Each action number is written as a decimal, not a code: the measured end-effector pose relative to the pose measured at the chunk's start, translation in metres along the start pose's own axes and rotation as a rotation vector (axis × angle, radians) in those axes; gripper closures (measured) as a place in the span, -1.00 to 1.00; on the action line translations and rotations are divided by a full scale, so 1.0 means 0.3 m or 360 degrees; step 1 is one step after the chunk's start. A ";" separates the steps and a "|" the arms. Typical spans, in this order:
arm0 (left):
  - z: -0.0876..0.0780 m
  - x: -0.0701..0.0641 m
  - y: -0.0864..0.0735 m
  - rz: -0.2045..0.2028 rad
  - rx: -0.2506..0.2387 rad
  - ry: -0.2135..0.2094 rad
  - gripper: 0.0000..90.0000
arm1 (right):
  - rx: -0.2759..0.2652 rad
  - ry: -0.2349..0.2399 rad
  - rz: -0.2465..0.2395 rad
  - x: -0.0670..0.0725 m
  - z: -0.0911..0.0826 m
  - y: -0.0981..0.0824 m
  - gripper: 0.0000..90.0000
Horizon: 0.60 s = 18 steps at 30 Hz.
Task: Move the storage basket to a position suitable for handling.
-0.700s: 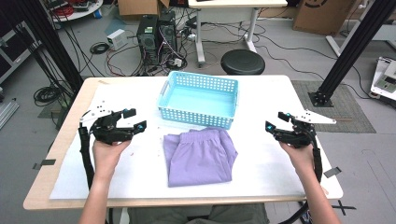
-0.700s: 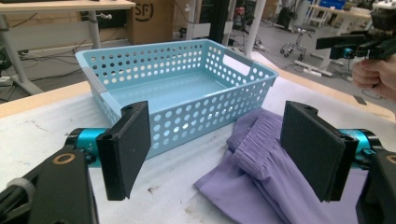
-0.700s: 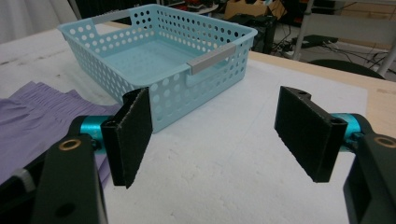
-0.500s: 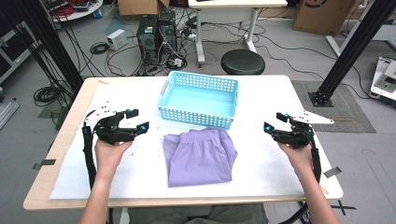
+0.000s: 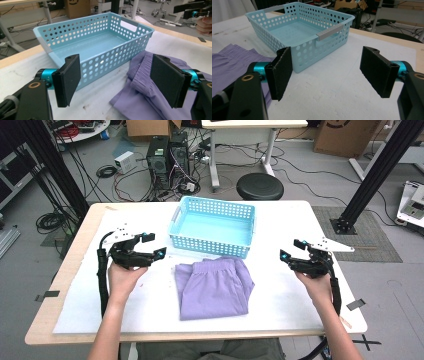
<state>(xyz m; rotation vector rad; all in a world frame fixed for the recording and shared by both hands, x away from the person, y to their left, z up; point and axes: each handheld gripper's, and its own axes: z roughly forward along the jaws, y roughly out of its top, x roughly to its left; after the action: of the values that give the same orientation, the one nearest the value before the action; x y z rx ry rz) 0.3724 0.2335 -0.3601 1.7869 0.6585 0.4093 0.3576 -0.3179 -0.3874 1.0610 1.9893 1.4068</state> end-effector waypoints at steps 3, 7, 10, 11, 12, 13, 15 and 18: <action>0.023 0.004 0.008 0.0007 0.0012 -0.0012 -0.45 | 0.0000 0.0007 0.0005 0.004 0.005 0.003 -0.41; 0.051 0.023 0.003 -0.0010 0.0025 -0.0026 -0.45 | 0.0006 0.0041 -0.0019 0.014 0.030 0.003 -0.43; 0.067 0.042 -0.008 -0.0014 0.0049 -0.0022 -0.47 | 0.0024 0.0063 -0.0024 0.020 0.050 0.007 -0.50; 0.073 0.049 -0.013 -0.0026 0.0052 -0.0021 -0.48 | 0.0037 0.0069 -0.0018 0.024 0.056 0.009 -0.51; 0.078 0.057 -0.018 -0.0037 0.0062 -0.0023 -0.48 | 0.0045 0.0077 -0.0018 0.028 0.063 0.011 -0.51; 0.085 0.064 -0.023 -0.0045 0.0065 -0.0022 -0.48 | 0.0045 0.0077 -0.0018 0.028 0.063 0.011 -0.51; 0.096 0.076 -0.031 -0.0052 0.0074 -0.0021 -0.49 | 0.0061 0.0098 -0.0045 0.044 0.088 0.014 -0.52; 0.111 0.095 -0.042 -0.0053 0.0078 -0.0008 -0.52 | 0.0080 0.0106 -0.0067 0.055 0.119 0.016 -0.52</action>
<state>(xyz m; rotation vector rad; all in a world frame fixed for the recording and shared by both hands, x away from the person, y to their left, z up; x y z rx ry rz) 0.4110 0.2286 -0.3837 1.8201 0.6994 0.3688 0.3761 -0.2837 -0.3950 0.9996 2.0921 1.3939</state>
